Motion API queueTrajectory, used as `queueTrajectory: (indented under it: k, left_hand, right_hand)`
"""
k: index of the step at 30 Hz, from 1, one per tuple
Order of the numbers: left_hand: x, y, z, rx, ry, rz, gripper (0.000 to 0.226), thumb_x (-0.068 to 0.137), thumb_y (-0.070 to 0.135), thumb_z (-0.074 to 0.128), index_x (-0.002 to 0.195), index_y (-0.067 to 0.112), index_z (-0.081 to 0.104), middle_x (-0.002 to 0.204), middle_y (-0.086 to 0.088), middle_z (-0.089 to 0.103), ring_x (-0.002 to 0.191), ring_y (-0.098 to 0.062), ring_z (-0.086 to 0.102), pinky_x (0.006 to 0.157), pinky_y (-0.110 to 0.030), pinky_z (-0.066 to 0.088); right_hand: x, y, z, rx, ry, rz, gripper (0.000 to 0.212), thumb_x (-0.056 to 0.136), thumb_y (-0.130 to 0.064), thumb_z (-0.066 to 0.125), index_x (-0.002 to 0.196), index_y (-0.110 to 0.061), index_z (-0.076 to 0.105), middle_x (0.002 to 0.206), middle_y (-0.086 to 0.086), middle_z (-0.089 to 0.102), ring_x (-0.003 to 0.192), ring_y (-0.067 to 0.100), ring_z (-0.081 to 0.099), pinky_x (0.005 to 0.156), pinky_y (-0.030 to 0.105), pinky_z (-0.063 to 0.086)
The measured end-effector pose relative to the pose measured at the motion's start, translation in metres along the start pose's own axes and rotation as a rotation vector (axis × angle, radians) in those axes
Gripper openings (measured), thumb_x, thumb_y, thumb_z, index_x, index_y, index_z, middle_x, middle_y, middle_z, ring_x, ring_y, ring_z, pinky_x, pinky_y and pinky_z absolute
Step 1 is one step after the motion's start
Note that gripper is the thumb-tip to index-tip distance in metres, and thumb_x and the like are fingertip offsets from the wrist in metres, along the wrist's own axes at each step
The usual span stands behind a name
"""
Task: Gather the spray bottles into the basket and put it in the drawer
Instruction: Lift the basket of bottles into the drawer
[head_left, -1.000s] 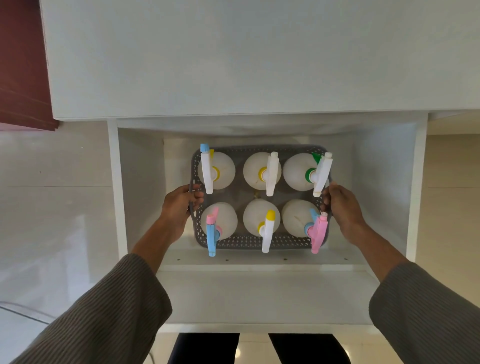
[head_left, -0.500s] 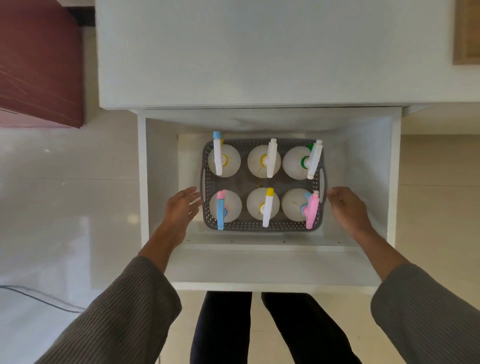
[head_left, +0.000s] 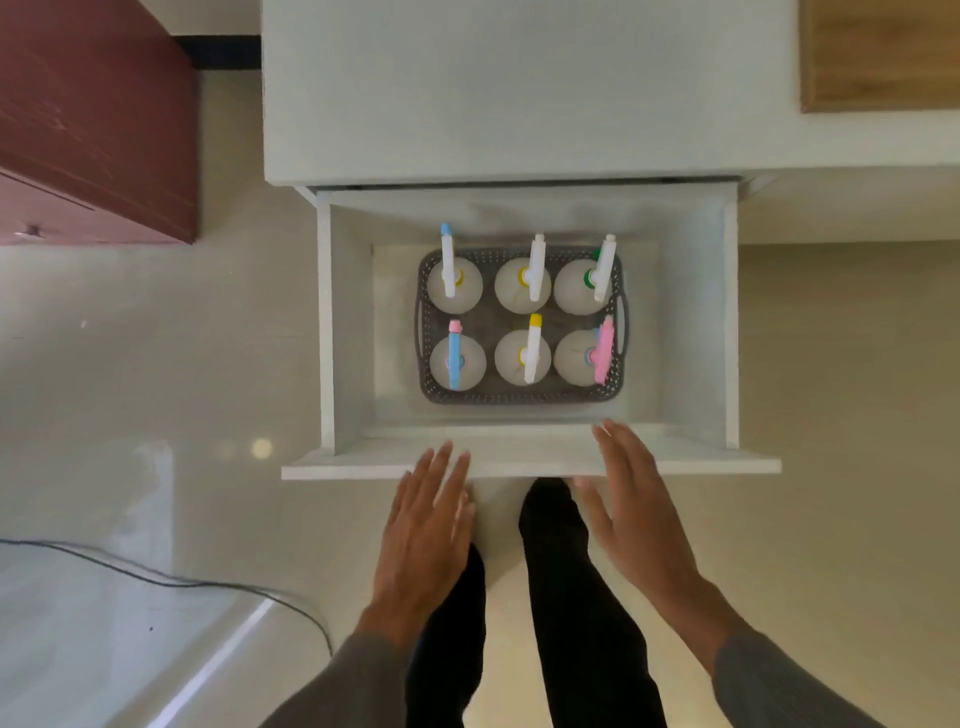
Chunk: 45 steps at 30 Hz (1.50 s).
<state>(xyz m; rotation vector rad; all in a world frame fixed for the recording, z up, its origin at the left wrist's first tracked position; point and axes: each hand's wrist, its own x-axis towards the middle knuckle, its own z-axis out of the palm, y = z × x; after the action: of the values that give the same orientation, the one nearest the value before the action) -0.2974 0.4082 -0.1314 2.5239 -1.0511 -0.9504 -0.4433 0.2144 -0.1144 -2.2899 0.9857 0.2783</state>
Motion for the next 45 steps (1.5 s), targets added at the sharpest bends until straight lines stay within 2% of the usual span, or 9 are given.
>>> queueTrajectory:
  k: [2,3,5,7,14,20,31,36,45]
  left_hand:
    - [-0.015,-0.004,0.016,0.152,-0.128,0.009,0.064,0.101,0.042,0.029,0.156,0.024,0.002,0.164,-0.001,-0.012,0.150,-0.020,-0.016,0.123,-0.047,0.005]
    - [-0.019,-0.006,0.023,0.192,-0.143,0.009,0.067,0.099,0.045,0.022,0.156,0.024,-0.005,0.163,-0.001,-0.019,0.148,-0.021,-0.022,0.122,-0.049,0.002]
    - [-0.021,-0.010,0.029,0.254,-0.143,0.017,0.070,0.097,0.047,0.021,0.155,0.023,-0.009,0.162,-0.004,-0.021,0.148,-0.024,-0.023,0.121,-0.052,0.001]
    - [-0.021,-0.015,0.034,0.330,-0.126,0.039,0.073,0.098,0.048,0.031,0.156,0.020,-0.003,0.163,-0.007,-0.015,0.149,-0.028,-0.018,0.120,-0.055,0.001]
    - [-0.016,-0.014,0.035,0.385,-0.090,0.041,0.074,0.097,0.050,0.038,0.157,0.017,0.008,0.165,-0.009,-0.002,0.151,-0.031,-0.002,0.118,-0.055,0.003]
    - [-0.006,-0.009,0.031,0.422,-0.091,0.006,0.076,0.098,0.055,0.032,0.157,0.019,0.001,0.164,-0.007,-0.011,0.150,-0.030,-0.012,0.117,-0.055,-0.009]
    - [0.034,-0.002,0.012,0.380,-0.087,-0.017,0.084,0.098,0.056,0.035,0.154,0.020,-0.015,0.161,-0.007,-0.025,0.146,-0.031,-0.025,0.117,-0.057,-0.005]
    - [0.059,0.000,0.000,0.396,-0.080,-0.016,0.085,0.096,0.052,0.043,0.155,0.018,-0.010,0.162,-0.008,-0.022,0.146,-0.032,-0.025,0.114,-0.056,-0.009]
    - [0.111,0.013,-0.030,0.390,-0.099,-0.047,0.088,0.094,0.043,0.048,0.155,0.016,-0.009,0.161,-0.011,-0.024,0.146,-0.035,-0.023,0.116,-0.057,-0.004]
  right_hand:
    - [-0.020,-0.001,0.018,-0.094,-0.039,-0.025,0.063,0.099,-0.035,0.046,0.154,-0.012,0.027,0.162,0.010,0.023,0.152,0.026,0.016,0.120,0.045,0.027]
    - [-0.028,0.001,0.026,-0.136,-0.065,-0.026,0.065,0.100,-0.037,0.045,0.156,-0.014,0.020,0.164,0.009,0.015,0.153,0.026,0.008,0.121,0.047,0.023]
    - [-0.037,0.006,0.041,-0.216,-0.124,-0.006,0.070,0.101,-0.040,0.041,0.157,-0.017,0.006,0.166,0.008,0.000,0.153,0.027,-0.005,0.122,0.050,0.019]
    - [-0.041,0.012,0.052,-0.286,-0.159,0.017,0.075,0.100,-0.043,0.041,0.157,-0.019,0.000,0.165,0.010,-0.008,0.152,0.030,-0.008,0.121,0.054,0.018]
    - [-0.035,0.015,0.062,-0.403,-0.140,0.053,0.080,0.095,-0.053,0.043,0.158,-0.019,0.007,0.166,0.011,-0.002,0.152,0.034,-0.002,0.120,0.057,0.014]
    - [-0.026,0.011,0.055,-0.404,-0.150,0.056,0.080,0.096,-0.055,0.041,0.157,-0.023,0.002,0.166,0.009,-0.005,0.152,0.032,-0.005,0.120,0.058,0.015]
    - [0.015,0.000,0.034,-0.382,-0.157,0.042,0.084,0.097,-0.047,0.047,0.154,-0.026,-0.010,0.165,0.007,-0.012,0.151,0.030,-0.012,0.122,0.055,0.010]
    - [0.039,-0.003,0.023,-0.362,-0.134,0.023,0.078,0.099,-0.044,0.045,0.157,-0.023,-0.004,0.165,0.007,-0.012,0.151,0.030,-0.013,0.122,0.055,0.010]
    - [0.094,-0.009,-0.004,-0.308,-0.143,-0.002,0.082,0.099,-0.039,0.046,0.153,-0.027,-0.015,0.164,0.005,-0.018,0.151,0.029,-0.017,0.122,0.056,0.009]
